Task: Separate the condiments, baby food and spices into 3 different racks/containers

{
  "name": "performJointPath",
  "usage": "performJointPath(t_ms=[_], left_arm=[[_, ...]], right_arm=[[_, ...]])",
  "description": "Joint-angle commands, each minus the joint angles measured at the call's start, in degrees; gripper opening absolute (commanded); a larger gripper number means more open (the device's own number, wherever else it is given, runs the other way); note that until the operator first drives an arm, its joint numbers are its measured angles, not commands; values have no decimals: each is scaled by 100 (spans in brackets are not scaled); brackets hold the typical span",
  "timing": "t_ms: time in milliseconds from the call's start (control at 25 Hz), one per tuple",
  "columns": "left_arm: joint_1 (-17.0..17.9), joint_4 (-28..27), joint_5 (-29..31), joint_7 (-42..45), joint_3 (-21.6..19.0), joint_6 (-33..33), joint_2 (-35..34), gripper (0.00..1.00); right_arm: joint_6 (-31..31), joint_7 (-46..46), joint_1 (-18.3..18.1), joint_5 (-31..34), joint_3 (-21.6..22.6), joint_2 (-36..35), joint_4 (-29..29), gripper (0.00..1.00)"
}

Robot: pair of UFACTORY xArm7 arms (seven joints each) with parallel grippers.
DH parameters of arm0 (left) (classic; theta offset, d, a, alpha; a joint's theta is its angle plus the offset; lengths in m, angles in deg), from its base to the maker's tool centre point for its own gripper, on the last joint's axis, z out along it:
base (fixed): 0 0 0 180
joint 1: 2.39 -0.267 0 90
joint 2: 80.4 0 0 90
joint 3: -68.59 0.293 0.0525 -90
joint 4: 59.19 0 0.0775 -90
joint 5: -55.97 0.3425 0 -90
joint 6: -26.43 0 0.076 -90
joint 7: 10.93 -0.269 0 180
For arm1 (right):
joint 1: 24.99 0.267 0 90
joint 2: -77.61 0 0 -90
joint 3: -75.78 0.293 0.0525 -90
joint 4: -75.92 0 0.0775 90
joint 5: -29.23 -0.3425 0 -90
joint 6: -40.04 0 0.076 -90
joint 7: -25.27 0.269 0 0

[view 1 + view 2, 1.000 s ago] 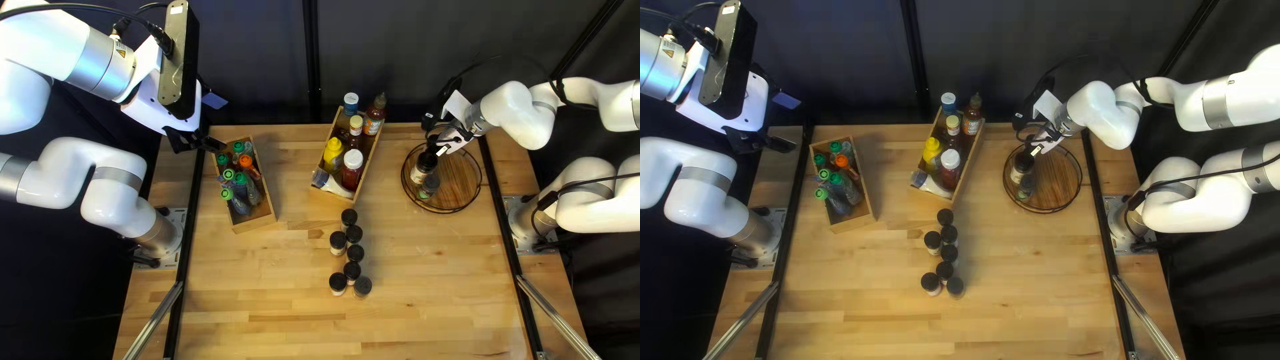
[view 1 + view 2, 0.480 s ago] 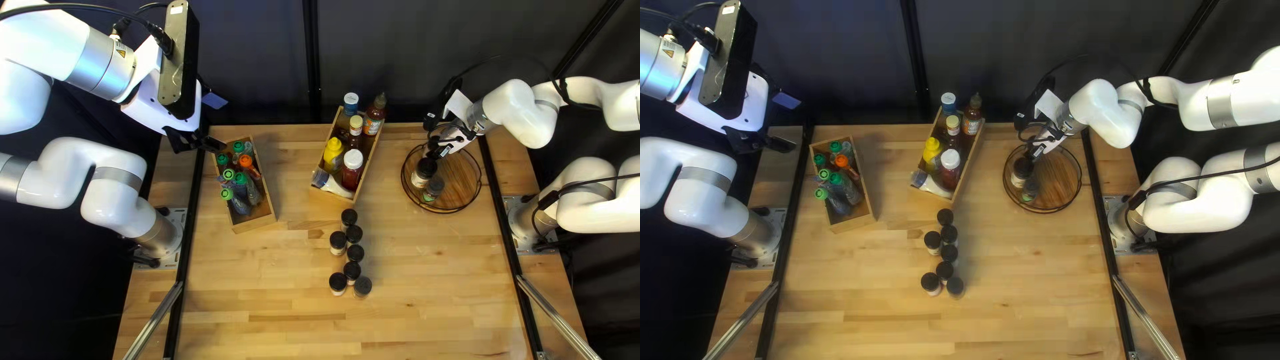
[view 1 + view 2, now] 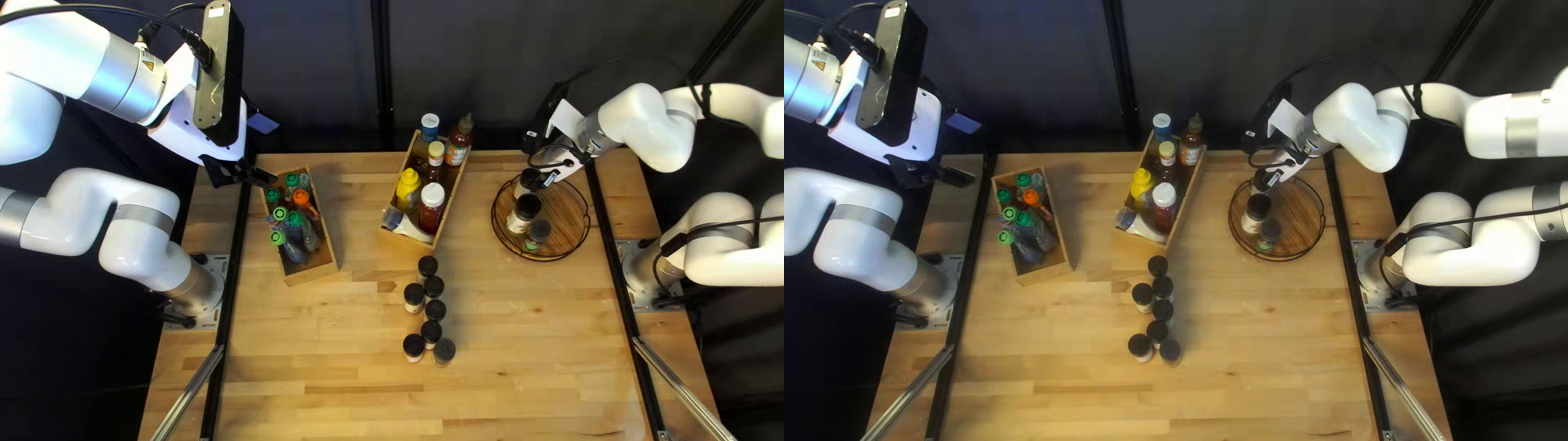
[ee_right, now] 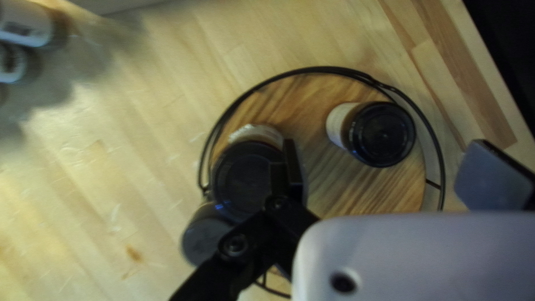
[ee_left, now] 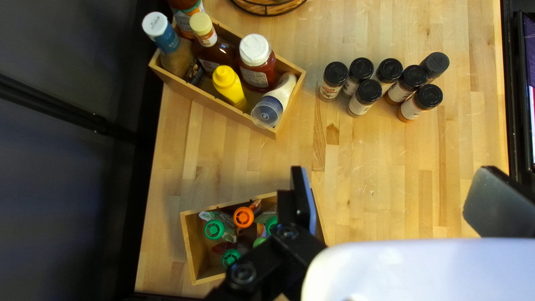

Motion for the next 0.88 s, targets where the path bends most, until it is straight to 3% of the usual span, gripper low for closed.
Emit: performJointPath(t_ms=[40,360,520,680,880], left_arm=[[0,0,0,0,0,0,0,100],[0,0,0,0,0,0,0,100],[0,0,0,0,0,0,0,100],[0,0,0,0,0,0,0,100],[0,0,0,0,0,0,0,100]], right_arm=[[145,-70,806,-409,217,-84,-304,100],[-150,-465,2407,-1083,630,-1136,-989,100],[-397,-709,3025,-1368,807,-1763,-1334,100],[-782,-113,3217,-1377,1286,-2387,-1518,100],[-1104,1923,3002,-576,2246,-3010,-1689,100]])
